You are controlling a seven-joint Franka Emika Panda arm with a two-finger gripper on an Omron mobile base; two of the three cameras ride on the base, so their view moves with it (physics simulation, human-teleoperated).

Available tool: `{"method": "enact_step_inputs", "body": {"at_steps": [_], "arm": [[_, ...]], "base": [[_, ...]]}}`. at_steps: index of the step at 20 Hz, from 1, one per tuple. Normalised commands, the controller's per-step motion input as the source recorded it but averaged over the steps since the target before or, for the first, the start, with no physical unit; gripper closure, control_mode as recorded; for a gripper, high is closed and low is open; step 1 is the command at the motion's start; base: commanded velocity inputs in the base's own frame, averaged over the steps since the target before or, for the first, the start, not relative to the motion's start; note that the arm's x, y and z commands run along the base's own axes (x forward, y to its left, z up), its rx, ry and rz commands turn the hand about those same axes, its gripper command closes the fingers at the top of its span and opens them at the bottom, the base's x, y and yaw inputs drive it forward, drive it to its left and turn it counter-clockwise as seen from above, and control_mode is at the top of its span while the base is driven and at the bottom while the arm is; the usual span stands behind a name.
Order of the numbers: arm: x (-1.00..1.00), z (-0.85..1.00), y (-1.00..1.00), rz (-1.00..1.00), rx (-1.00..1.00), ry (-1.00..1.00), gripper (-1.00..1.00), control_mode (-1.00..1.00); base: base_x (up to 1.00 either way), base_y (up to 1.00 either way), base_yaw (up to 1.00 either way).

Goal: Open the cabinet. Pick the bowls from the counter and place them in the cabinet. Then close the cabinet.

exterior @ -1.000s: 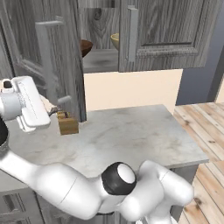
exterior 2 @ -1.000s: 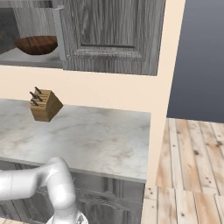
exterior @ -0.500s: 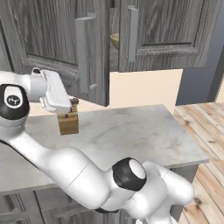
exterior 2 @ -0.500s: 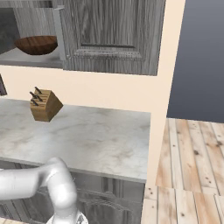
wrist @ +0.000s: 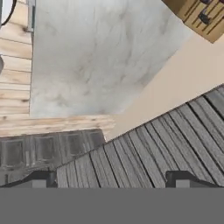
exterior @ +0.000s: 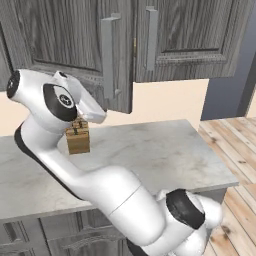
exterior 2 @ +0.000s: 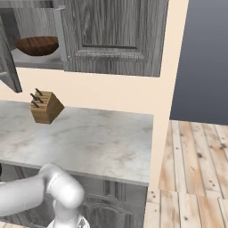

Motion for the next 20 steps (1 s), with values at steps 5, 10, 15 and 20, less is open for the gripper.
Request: {"method": "enact_step_inputs", "body": {"at_steps": [5,10,15,20], "arm": [[0.15,0.06,-1.00,0.59,0.21,-0.47,-1.00,-1.00],[0.88,0.17,-0.90,0.57,0.29,-0.39,-1.00,-1.00],[1.00,0.15,-0.68,0.39,0.31,-0.17,-1.00,-1.00],[1.00,0.03,-0.21,0.21,0.23,-0.05,-1.00,-1.00]], "base": [[0.00,0.00,0.00],[0.00,0.00,0.00],[0.00,0.00,0.00],[0.00,0.00,0.00]]}}
